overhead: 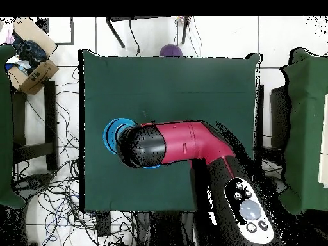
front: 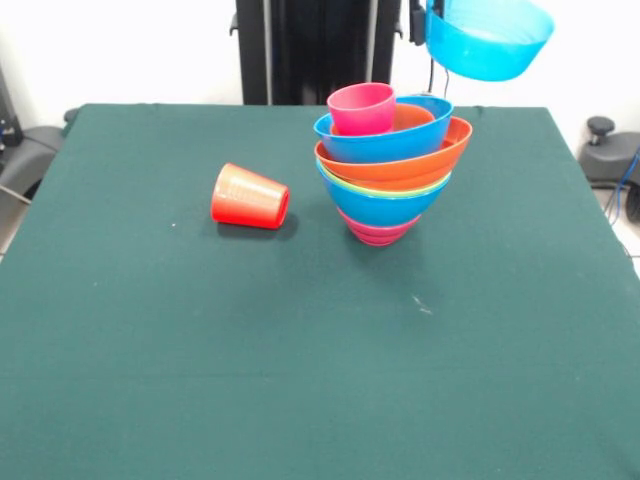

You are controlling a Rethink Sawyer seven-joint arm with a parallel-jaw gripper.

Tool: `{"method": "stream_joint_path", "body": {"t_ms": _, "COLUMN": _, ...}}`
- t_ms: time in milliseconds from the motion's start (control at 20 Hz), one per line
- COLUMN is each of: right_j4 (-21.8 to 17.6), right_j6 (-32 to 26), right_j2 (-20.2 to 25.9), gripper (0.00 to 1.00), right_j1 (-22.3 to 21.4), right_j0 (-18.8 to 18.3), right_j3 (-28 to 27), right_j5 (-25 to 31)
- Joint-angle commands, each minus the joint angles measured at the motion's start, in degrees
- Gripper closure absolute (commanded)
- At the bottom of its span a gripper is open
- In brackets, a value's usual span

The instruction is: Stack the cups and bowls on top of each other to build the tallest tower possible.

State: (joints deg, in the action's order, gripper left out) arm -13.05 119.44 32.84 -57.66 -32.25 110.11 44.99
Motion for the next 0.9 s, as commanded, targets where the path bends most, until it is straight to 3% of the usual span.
{"method": "stream_joint_path", "body": {"t_ms": 50, "right_j4": -5.7, "right_j6": -13.7, "right_j2": 4.3, "gripper": 1.0, "right_j1": 1.4, "right_j0": -2.7, "right_j3": 5.1, "right_j5": 0.5}}
{"method": "stream_joint_path", "body": {"t_ms": 900, "right_j4": -12.7, "right_j6": -18.5, "right_j2": 9.8, "gripper": 1.0, "right_j1": 4.2, "right_j0": -12.7, "right_j3": 3.4, "right_j5": 1.9}}
